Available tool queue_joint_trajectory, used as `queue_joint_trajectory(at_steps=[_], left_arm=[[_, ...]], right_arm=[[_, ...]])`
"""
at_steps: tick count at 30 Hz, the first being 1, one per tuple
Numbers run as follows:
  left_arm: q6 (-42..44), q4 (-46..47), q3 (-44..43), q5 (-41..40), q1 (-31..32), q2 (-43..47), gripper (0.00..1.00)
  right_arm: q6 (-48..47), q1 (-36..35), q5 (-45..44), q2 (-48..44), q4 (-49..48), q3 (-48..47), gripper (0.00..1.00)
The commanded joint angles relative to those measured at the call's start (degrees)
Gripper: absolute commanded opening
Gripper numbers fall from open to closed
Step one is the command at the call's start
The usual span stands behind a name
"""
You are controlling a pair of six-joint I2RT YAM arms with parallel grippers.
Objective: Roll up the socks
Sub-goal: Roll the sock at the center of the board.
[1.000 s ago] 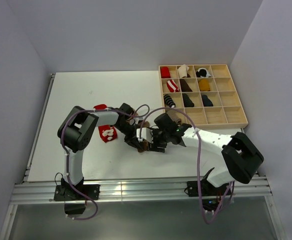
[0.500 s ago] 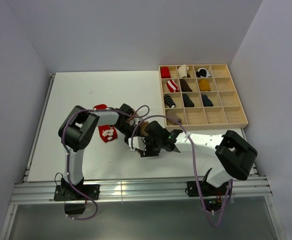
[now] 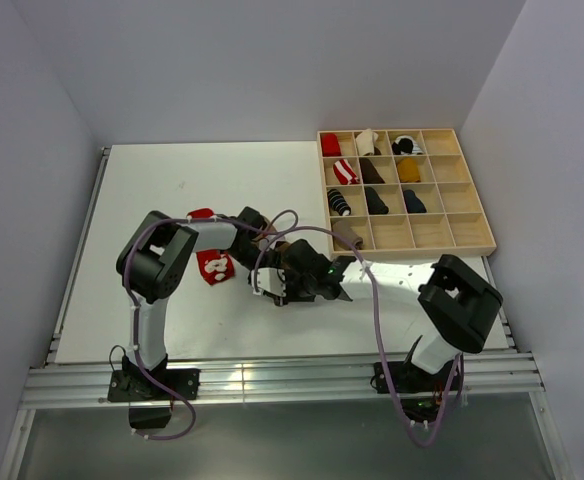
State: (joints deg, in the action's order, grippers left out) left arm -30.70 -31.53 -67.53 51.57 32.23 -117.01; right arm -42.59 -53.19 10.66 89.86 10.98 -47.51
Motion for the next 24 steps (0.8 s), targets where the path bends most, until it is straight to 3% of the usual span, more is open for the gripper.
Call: queue_joint_trajectory(at_steps=[1, 10, 24], left_arm=[[1.0, 0.2, -0.6, 1.8, -0.1, 1.5, 0.32], [-0.9, 4.2, 2.5, 1.0, -0.9, 3.5, 0.36], [-4.5, 9.6, 4.1, -1.5, -1.6, 6.2, 0.36]], right_arm=[[2.1, -0.3, -1.2, 1.4, -0.6, -3.2, 0.23], [7.4, 2.9, 3.2, 3.0, 7.1, -8.2, 0.10], [15.8, 12.2, 10.4, 12.3, 21.0, -19.6, 0.04]])
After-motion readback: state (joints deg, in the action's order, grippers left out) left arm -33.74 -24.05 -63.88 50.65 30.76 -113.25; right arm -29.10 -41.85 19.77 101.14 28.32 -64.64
